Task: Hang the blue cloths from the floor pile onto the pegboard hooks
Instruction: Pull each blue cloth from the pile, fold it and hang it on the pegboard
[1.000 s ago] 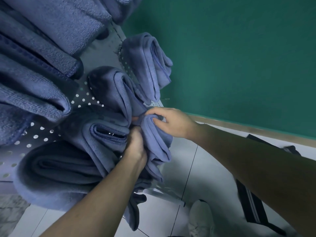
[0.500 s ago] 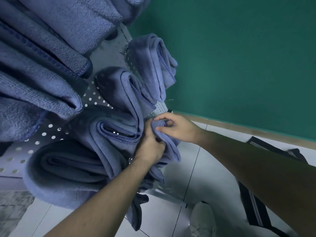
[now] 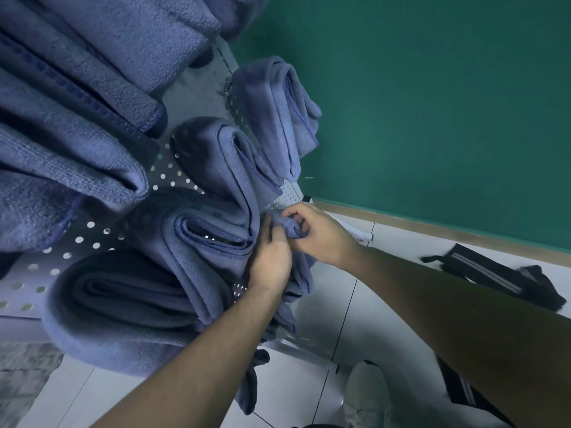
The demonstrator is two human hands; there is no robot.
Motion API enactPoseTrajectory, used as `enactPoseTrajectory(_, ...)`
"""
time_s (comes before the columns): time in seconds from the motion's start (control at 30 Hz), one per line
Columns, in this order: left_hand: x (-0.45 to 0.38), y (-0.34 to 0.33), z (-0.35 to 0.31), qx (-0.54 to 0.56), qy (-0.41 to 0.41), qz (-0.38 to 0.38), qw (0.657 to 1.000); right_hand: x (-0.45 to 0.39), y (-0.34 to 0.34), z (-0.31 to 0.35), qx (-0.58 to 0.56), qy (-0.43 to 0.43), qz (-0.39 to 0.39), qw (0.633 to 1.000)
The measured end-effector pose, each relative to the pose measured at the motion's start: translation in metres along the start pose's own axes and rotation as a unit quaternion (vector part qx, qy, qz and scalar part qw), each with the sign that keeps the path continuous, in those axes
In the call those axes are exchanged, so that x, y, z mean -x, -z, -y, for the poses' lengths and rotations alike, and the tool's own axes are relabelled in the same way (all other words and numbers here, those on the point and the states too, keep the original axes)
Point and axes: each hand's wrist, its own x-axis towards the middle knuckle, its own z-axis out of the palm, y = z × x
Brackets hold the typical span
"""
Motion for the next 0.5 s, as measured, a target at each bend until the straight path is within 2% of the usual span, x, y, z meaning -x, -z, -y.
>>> enactPoseTrajectory(0.1,0.008,-0.006,0.001,-0.079,-0.024,0.003,0.997,0.011,0.009,-0.007,0.032,-0.021,0.048,0.998)
enactPoseTrajectory(0.27,0.034,-0.022,0.003,-0.017,0.031,0.074,0.997,0.057,0.050,-0.019,0.119,-0.071,0.071,0.988)
enactPoseTrajectory(0.37,0.052,-0.027,0.001,0.002,0.080,0.123,0.989,0.093,0.079,-0.024,0.138,-0.106,0.058,0.983)
enactPoseTrajectory(0.43,0.062,-0.031,-0.001,0.004,0.092,0.139,0.986,0.118,0.097,-0.022,0.147,-0.125,0.042,0.980)
enactPoseTrajectory(0.5,0.074,-0.038,-0.003,-0.015,0.086,0.188,0.978,0.144,0.114,-0.019,0.147,-0.146,0.020,0.978)
